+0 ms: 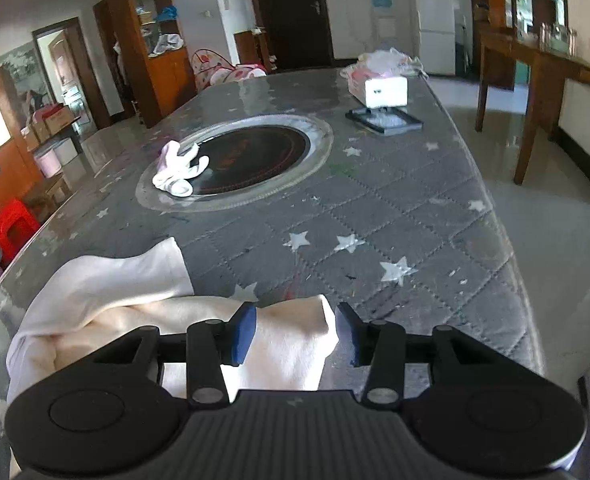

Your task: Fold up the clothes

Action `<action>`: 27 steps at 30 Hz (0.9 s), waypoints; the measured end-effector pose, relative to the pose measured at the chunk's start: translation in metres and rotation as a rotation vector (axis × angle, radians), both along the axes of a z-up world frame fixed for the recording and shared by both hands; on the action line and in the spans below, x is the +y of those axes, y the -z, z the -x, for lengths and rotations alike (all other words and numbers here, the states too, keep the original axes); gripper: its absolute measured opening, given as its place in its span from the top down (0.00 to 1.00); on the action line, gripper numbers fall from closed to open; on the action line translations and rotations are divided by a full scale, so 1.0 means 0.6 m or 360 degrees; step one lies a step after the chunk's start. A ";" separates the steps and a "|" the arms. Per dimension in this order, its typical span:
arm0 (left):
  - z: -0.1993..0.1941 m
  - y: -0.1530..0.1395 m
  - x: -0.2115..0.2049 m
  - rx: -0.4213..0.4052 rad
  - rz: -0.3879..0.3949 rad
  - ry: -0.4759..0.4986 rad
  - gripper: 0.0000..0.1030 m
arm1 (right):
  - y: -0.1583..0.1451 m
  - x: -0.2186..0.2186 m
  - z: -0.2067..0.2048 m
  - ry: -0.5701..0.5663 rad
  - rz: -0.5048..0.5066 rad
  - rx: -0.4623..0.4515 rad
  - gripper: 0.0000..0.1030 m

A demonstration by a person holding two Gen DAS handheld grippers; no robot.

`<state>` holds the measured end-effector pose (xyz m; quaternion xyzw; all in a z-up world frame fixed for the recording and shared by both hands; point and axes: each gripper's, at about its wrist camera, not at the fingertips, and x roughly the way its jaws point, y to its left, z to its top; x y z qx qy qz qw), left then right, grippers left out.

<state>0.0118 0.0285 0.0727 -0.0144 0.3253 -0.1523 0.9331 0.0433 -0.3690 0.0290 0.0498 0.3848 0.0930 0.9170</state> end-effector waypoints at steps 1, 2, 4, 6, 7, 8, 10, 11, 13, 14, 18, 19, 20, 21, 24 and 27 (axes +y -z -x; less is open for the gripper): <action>0.003 0.002 -0.014 0.0003 -0.0005 0.0057 0.95 | 0.005 0.002 -0.004 0.0010 -0.0002 0.0012 0.57; 0.005 0.003 -0.028 0.0007 -0.0010 0.0115 0.92 | 0.008 0.003 -0.006 0.0017 0.0001 0.0020 0.57; 0.007 0.008 -0.068 -0.0002 -0.0032 0.0220 0.87 | 0.015 0.005 -0.007 0.0021 -0.0001 0.0038 0.57; 0.004 0.013 -0.111 -0.0013 -0.0068 0.0321 0.76 | 0.017 0.007 -0.006 0.0015 0.0008 0.0044 0.56; 0.003 0.017 -0.131 -0.0018 -0.0089 0.0368 0.73 | 0.018 0.007 -0.005 0.0011 0.0013 0.0045 0.56; 0.002 0.021 -0.150 -0.0020 -0.0114 0.0410 0.71 | 0.017 0.007 -0.005 0.0008 0.0017 0.0045 0.54; -0.006 0.032 -0.188 -0.0016 -0.0161 0.0479 0.71 | 0.017 0.006 -0.005 0.0009 0.0020 0.0042 0.54; -0.014 0.036 -0.203 0.0000 -0.0166 0.0500 0.71 | 0.017 0.006 -0.005 0.0012 0.0018 0.0043 0.54; -0.029 0.045 -0.230 0.0036 -0.0165 0.0542 0.71 | 0.018 0.005 -0.007 0.0018 0.0010 0.0043 0.54; -0.036 0.049 -0.241 0.0050 -0.0172 0.0553 0.71 | 0.019 0.005 -0.007 0.0017 0.0009 0.0043 0.54; -0.064 0.070 -0.270 0.0102 -0.0221 0.0555 0.67 | 0.022 0.005 -0.008 0.0008 0.0004 0.0045 0.54; -0.072 0.077 -0.272 0.0126 -0.0223 0.0550 0.68 | 0.023 0.005 -0.008 0.0005 0.0004 0.0046 0.54; -0.077 0.082 -0.271 0.0148 -0.0221 0.0544 0.68 | 0.024 0.004 -0.009 0.0004 0.0003 0.0046 0.54; -0.081 0.087 -0.270 0.0165 -0.0221 0.0538 0.69 | 0.024 0.004 -0.009 0.0003 0.0003 0.0046 0.54; -0.085 0.086 -0.256 0.0168 -0.0172 0.0516 0.92 | 0.025 0.002 -0.011 0.0007 0.0003 0.0042 0.54; -0.084 0.074 -0.226 0.0157 -0.0068 0.0465 0.96 | 0.026 -0.001 -0.012 0.0015 -0.0002 0.0042 0.54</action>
